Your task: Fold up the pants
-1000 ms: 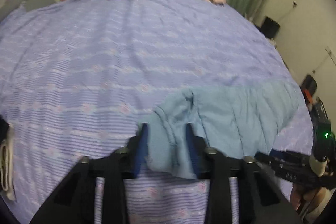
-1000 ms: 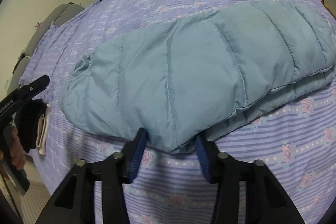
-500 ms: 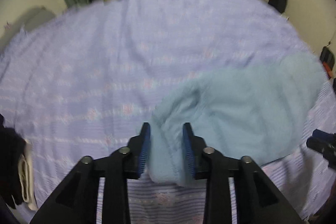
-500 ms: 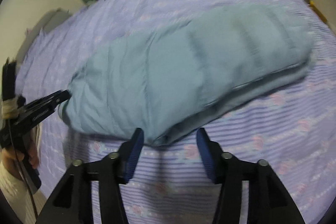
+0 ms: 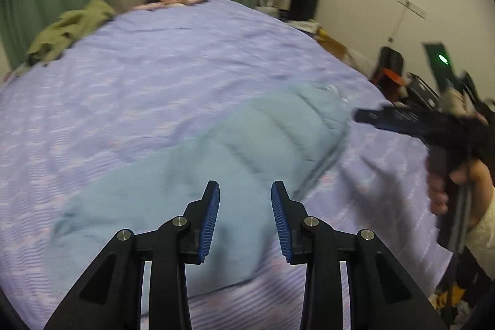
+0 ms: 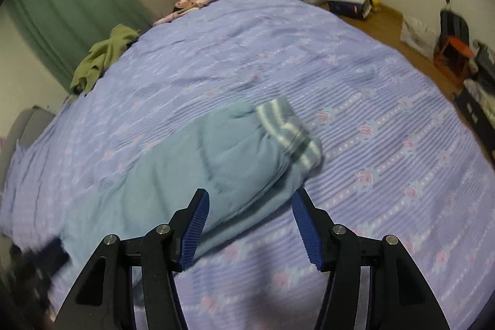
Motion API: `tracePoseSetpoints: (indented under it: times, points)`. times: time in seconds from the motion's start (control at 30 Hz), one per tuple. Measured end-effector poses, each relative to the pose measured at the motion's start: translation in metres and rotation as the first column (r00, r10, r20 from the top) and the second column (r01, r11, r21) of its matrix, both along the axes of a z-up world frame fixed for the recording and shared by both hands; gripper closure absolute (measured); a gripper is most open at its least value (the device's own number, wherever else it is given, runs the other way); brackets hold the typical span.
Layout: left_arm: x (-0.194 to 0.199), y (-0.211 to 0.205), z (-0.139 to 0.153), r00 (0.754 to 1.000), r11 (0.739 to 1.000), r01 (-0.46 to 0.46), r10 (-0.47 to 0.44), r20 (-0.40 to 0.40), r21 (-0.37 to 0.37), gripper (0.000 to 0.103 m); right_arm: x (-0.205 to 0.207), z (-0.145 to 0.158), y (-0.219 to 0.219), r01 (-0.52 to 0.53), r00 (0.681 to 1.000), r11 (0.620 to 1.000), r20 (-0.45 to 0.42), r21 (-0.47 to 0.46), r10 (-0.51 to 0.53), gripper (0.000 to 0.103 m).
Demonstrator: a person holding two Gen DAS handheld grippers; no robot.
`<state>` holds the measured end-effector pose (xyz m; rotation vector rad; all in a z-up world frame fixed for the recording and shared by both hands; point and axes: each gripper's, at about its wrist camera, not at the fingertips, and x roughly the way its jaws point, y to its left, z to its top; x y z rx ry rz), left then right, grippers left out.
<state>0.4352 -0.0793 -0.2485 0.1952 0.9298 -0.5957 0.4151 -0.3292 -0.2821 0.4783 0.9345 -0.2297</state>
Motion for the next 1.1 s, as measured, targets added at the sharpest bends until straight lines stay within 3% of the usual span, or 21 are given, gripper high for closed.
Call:
tracePoseSetpoints:
  times: [0.13,0.2,0.27,0.47,0.5,0.57,0.63,0.7,0.8,0.9,0.97,1.03,1.1]
  points:
    - [-0.007,-0.035,-0.017,0.999,0.999,0.039,-0.039,-0.017,0.026,0.062,0.013,-0.017,-0.023,0.059,0.998,0.997,-0.029,0.059,-0.057,0.046]
    - [-0.009,-0.051,-0.028,0.997,0.994,0.072,-0.073,0.003,0.085,0.059,0.017,-0.021,-0.03,0.071,0.997,0.994,-0.021,0.088,-0.07,0.046]
    - [-0.011,-0.061,-0.039,0.995,0.986,0.09,-0.095,0.029,0.138,0.048,0.023,-0.024,-0.031,0.072,0.997,0.993,-0.016,0.093,-0.071,0.046]
    - [-0.008,-0.075,-0.067,0.99,0.969,0.13,-0.137,0.021,0.21,0.047,0.039,-0.044,-0.039,0.067,0.997,0.986,-0.034,0.152,-0.063,0.046]
    - [-0.006,-0.076,-0.07,0.99,0.968,0.135,-0.141,0.012,0.211,0.048,0.041,-0.047,-0.04,0.069,0.997,0.982,-0.033,0.175,-0.064,0.046]
    - [-0.004,-0.075,-0.073,0.99,0.967,0.134,-0.139,0.009,0.215,0.076,0.045,-0.051,-0.041,0.068,0.997,0.977,-0.031,0.2,-0.064,0.046]
    - [-0.002,-0.072,-0.076,0.99,0.97,0.138,-0.137,-0.016,0.202,0.084,0.05,-0.054,-0.04,0.058,0.998,0.977,-0.027,0.207,-0.054,0.062]
    - [0.002,-0.068,-0.075,0.99,0.977,0.137,-0.13,-0.051,0.166,0.087,0.051,-0.054,-0.039,0.051,0.998,0.982,-0.04,0.184,-0.044,0.076]
    - [0.003,-0.064,-0.067,0.989,0.985,0.132,-0.123,-0.081,0.115,0.088,0.038,-0.038,-0.036,0.048,0.999,0.99,-0.002,0.134,-0.048,0.077]
    - [0.003,-0.066,-0.071,0.986,0.985,0.134,-0.123,-0.109,0.109,0.088,0.034,-0.043,-0.036,0.048,0.998,0.995,-0.036,0.087,-0.045,0.077]
    - [0.001,-0.067,-0.074,0.985,0.983,0.14,-0.126,-0.117,0.119,0.088,0.035,-0.057,-0.04,0.047,0.996,0.995,-0.076,0.093,-0.04,0.076]
    - [-0.001,-0.065,-0.075,0.985,0.982,0.138,-0.124,-0.119,0.125,0.086,0.035,-0.06,-0.04,0.039,0.995,0.996,-0.091,0.079,-0.031,0.067]
    - [-0.001,-0.063,-0.07,0.985,0.983,0.135,-0.12,-0.125,0.121,0.084,0.03,-0.052,-0.041,0.055,0.995,0.997,-0.085,0.047,-0.051,0.045]
